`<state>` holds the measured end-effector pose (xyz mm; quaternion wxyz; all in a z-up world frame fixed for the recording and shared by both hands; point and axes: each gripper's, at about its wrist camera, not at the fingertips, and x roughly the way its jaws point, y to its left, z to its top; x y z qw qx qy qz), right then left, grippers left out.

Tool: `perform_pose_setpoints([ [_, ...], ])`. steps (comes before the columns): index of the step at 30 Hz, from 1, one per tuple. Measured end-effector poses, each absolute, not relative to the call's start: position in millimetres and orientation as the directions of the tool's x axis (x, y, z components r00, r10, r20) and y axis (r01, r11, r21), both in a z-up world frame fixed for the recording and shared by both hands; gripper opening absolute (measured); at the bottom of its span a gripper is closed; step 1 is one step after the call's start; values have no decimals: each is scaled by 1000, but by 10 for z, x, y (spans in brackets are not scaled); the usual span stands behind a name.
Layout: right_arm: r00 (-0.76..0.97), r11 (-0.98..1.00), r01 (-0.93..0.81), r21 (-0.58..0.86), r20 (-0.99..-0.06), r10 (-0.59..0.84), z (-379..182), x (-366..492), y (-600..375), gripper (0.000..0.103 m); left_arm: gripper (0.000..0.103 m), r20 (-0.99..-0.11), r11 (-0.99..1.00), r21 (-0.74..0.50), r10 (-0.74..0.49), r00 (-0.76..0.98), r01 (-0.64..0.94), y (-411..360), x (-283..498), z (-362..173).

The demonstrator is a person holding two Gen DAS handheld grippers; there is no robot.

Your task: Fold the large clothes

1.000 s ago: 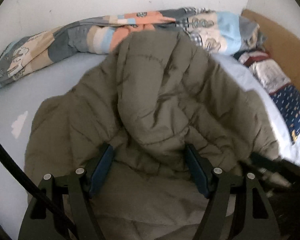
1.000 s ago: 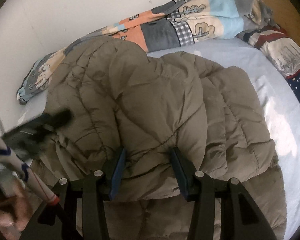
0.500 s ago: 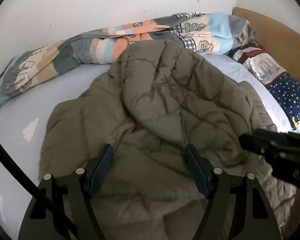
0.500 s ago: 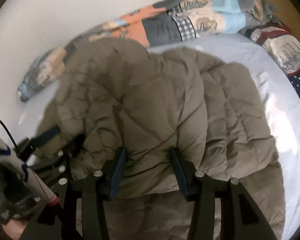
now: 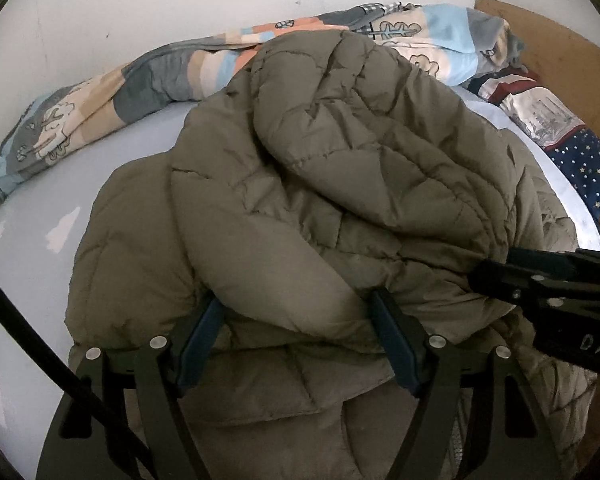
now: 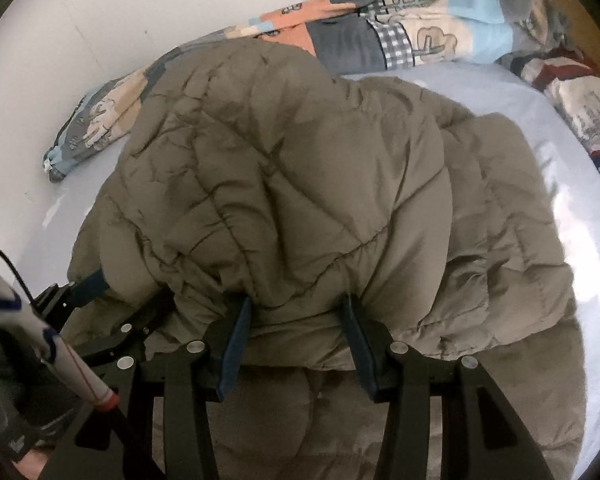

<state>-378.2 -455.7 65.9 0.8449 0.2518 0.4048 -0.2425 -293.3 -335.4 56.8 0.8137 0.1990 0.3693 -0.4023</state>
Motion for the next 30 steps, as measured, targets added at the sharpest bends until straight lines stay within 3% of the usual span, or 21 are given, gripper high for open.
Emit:
perform_pose_setpoints([
  [6, 565, 755, 610, 241, -800, -201, 822, -3836, -4512, 51, 74, -765, 599, -26, -528, 370, 800, -3115, -3059, 823],
  [18, 611, 781, 586, 216, -751, -251, 1362, -4455, -3834, 51, 74, -728, 598, 10, -545, 415, 802, -2020, -3831, 1357],
  [24, 622, 767, 580, 273, -757, -202, 1246, -5002, -3298, 51, 74, -756, 651, -1, -497, 426, 759, -1342, -4276, 1094],
  [30, 571, 780, 584, 225, -797, -198, 977, -5375, -2756, 51, 74, -786, 706, 25, -424, 451, 708, -1002, -4419, 745],
])
